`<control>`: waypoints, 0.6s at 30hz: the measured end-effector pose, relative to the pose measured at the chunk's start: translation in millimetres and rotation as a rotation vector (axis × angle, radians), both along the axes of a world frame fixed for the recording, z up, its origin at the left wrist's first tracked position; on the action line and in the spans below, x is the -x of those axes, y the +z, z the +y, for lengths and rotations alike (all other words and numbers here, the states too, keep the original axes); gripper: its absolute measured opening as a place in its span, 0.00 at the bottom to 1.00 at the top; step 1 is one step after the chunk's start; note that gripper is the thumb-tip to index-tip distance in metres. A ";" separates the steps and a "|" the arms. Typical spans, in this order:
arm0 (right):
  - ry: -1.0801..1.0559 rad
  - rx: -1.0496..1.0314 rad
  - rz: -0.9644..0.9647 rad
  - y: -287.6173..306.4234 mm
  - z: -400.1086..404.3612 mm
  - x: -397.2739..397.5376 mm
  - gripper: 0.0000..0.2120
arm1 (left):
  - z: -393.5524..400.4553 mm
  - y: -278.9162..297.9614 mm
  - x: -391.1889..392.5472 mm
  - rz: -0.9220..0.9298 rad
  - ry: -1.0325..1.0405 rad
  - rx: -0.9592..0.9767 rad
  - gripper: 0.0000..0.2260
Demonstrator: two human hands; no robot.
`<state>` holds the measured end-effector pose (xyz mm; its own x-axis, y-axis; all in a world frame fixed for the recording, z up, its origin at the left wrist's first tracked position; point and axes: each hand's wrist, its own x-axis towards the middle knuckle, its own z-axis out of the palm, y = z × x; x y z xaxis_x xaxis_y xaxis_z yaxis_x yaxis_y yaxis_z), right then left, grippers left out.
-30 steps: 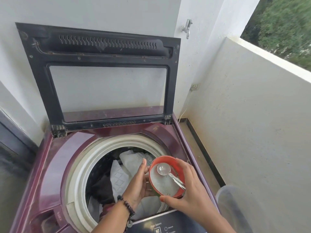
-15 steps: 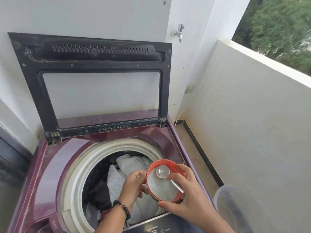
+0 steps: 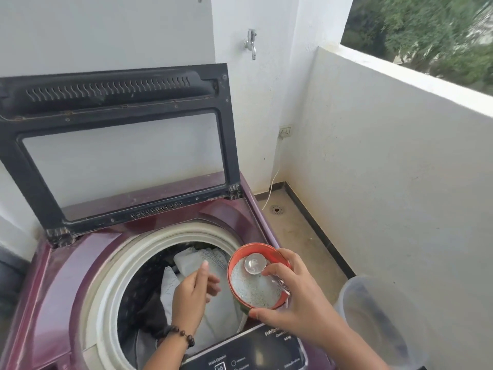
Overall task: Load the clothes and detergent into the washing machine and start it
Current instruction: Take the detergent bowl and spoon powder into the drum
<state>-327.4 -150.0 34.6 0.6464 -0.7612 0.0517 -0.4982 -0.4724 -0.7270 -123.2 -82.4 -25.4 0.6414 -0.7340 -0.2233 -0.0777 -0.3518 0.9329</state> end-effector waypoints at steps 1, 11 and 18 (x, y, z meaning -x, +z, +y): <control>0.000 0.001 -0.012 0.3 -2.4 4.4 0.29 | -3.2 1.2 3.7 -0.010 -0.012 0.019 0.22; 0.017 0.062 -0.039 15.2 -38.4 50.4 0.28 | -42.3 43.0 57.4 -0.118 -0.121 0.078 0.23; -0.030 0.067 -0.085 27.5 -65.6 100.4 0.25 | -95.5 70.9 107.0 -0.233 -0.232 0.149 0.25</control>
